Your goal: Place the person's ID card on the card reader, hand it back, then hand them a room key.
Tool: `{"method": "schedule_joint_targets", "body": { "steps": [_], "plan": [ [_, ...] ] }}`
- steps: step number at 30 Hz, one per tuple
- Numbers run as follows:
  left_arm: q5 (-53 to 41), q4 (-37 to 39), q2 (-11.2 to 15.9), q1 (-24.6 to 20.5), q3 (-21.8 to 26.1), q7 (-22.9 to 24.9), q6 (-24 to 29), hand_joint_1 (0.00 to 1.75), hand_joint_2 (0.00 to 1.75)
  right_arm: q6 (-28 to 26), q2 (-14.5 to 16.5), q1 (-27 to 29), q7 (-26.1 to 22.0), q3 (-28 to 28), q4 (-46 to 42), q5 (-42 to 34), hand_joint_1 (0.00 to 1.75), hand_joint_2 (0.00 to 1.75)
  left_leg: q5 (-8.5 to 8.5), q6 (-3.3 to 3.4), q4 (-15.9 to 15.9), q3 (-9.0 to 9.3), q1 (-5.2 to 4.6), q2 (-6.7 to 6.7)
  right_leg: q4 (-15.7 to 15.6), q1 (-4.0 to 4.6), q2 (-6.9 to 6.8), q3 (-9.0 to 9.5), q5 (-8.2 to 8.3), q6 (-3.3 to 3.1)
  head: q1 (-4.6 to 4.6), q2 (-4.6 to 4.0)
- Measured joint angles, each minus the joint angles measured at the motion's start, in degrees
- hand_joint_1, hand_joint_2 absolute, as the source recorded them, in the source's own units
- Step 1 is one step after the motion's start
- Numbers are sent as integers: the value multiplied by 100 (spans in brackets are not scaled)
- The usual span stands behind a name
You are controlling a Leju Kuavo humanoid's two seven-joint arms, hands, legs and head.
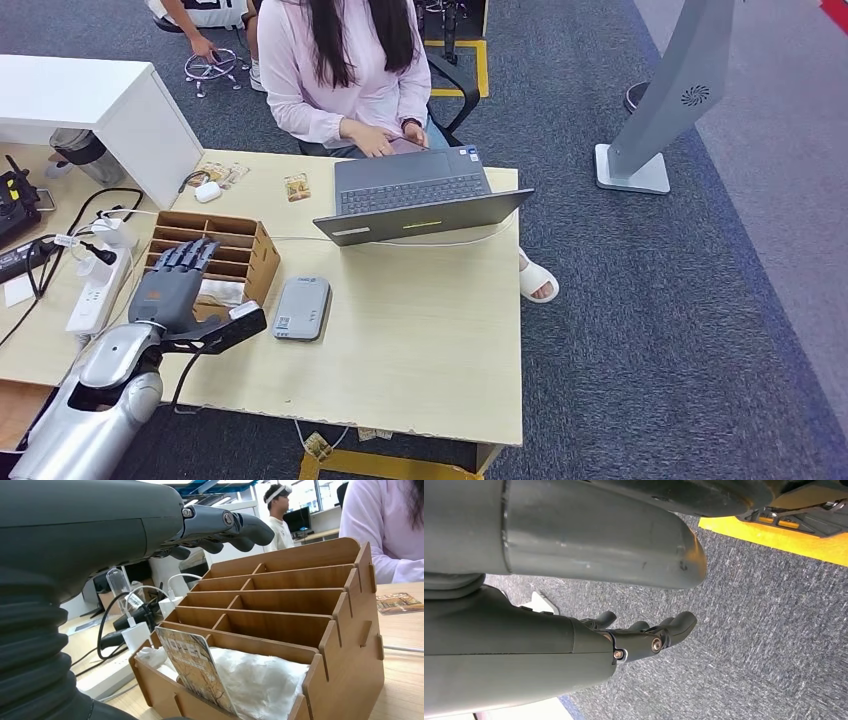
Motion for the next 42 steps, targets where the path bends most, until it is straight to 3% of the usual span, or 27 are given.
{"method": "schedule_joint_targets", "body": {
  "steps": [20, 42],
  "plan": [
    [9, -136, -15, 312, 1, 80, 4, 0, 175, -22, 9, 3, -28, -5, 0, 0, 0, 0, 0, 0, 0, 0, 0, 0, 0, 0, 0, 0, 0, 0, 1, 0],
    [-45, -151, -70, 330, 58, 158, 113, 0, 175, -22, 9, 2, -42, -44, 0, 37, 0, 0, 0, 0, 0, 1, 0, 0, 0, 0, 1, 0, 0, 0, 0, 0]
  ]
}}
